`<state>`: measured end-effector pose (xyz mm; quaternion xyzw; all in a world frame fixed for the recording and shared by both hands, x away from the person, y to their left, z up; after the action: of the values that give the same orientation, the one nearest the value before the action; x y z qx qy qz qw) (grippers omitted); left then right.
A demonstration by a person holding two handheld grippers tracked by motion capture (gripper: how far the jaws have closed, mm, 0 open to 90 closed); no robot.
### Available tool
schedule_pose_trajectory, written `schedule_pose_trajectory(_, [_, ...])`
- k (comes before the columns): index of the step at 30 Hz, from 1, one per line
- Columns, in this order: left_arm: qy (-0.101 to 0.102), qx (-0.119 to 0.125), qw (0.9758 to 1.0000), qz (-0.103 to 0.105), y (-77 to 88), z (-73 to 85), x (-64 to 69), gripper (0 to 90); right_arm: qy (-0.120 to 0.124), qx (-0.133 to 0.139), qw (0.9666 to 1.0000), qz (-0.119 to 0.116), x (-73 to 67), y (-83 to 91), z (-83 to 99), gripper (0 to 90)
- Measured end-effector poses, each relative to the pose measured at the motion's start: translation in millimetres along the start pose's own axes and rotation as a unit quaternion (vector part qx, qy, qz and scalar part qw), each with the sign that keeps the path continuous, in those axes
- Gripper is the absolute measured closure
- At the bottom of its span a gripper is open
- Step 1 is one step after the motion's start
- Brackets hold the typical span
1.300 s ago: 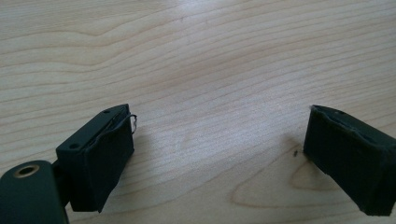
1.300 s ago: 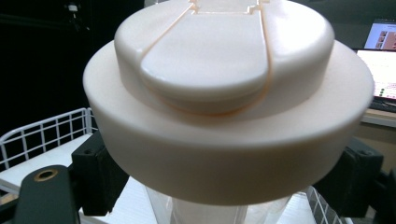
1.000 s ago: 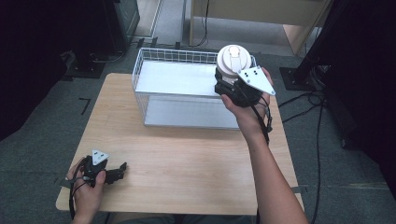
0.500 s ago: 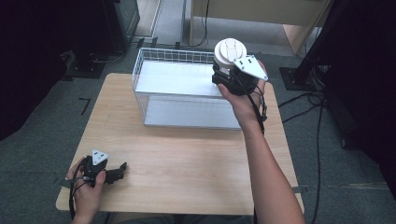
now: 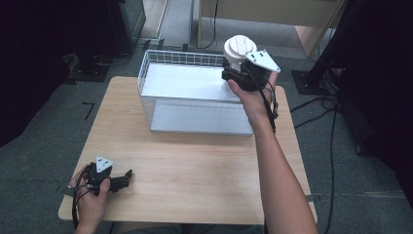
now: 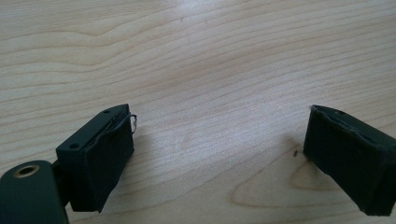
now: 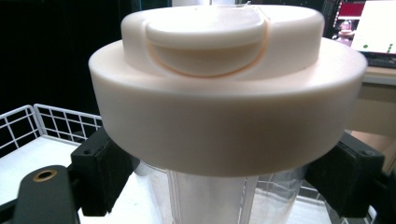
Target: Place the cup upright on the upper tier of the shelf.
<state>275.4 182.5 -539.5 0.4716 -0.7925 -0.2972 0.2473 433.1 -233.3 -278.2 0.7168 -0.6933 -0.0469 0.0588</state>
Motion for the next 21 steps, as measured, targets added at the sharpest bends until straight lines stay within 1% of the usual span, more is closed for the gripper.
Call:
schedule_pose_trajectory(1, [0.000, 0.000, 1.0000, 0.000, 0.0, 0.0, 0.0, 8.8, -0.007, -0.006, 1.0000, -0.002, 2.3, -2.5, -0.7, 15.6])
schedule_pose_trajectory(2, [0.000, 0.000, 1.0000, 0.000, 0.1, 0.0, 0.0, 8.8, -0.007, -0.006, 1.0000, -0.002, 2.3, -2.5, -0.7, 15.6])
schedule_pose_trajectory(3, [0.000, 0.000, 1.0000, 0.000, 0.0, 0.0, 0.0, 8.8, -0.016, -0.010, 0.9998, -0.004, 4.2, -4.9, -1.0, 15.6])
schedule_pose_trajectory(5, [0.000, 0.000, 1.0000, 0.000, 0.0, 0.0, 0.0, 8.8, -0.021, -0.014, 0.9996, -0.009, 5.9, -6.0, -1.4, 15.5])
schedule_pose_trajectory(10, [0.000, 0.000, 1.0000, 0.000, 0.0, 0.0, 0.0, 8.8, -0.028, -0.025, 0.9989, -0.028, 8.4, -7.6, -3.4, 13.7])
schedule_pose_trajectory(12, [0.000, 0.000, 1.0000, 0.000, 0.0, 0.0, 0.0, 8.8, -0.024, -0.027, 0.9988, -0.032, 8.1, -7.3, -4.4, 9.1])
schedule_pose_trajectory(13, [0.000, 0.000, 1.0000, 0.000, 0.0, 0.0, 0.0, 8.8, -0.026, -0.029, 0.9984, -0.041, 7.1, -6.3, -6.1, 3.8])
schedule_pose_trajectory(14, [0.000, 0.000, 1.0000, 0.000, 0.0, 0.0, 0.0, 8.8, -0.025, -0.029, 0.9983, -0.043, 7.0, -5.9, -6.8, 1.8])
schedule_pose_trajectory(15, [0.000, 0.000, 1.0000, 0.000, 0.0, 0.0, 0.0, 8.8, -0.026, -0.027, 0.9983, -0.044, 6.2, -5.1, -8.3, 0.0])
schedule_pose_trajectory(18, [0.000, 0.000, 1.0000, 0.000, 0.1, 0.0, 0.0, 8.7, -0.027, -0.029, 0.9986, -0.035, 4.0, -2.9, -12.0, 0.0])
schedule_pose_trajectory(21, [0.000, 0.000, 1.0000, 0.000, 0.1, 0.0, 0.0, 8.8, -0.018, -0.028, 0.9990, -0.029, 4.1, -1.7, -12.7, 0.0])
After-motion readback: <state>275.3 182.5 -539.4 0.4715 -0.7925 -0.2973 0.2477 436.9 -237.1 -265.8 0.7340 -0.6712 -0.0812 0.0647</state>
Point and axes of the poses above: each handheld gripper's, and its own axes: y roughly backward along the jaws, z roughly out of its underside, x roughly to its right, the point moved 3 cm from there along -y, roughly forward along the jaws, and after that the axes turned 10 degrees about z, right-handed, at the moved point
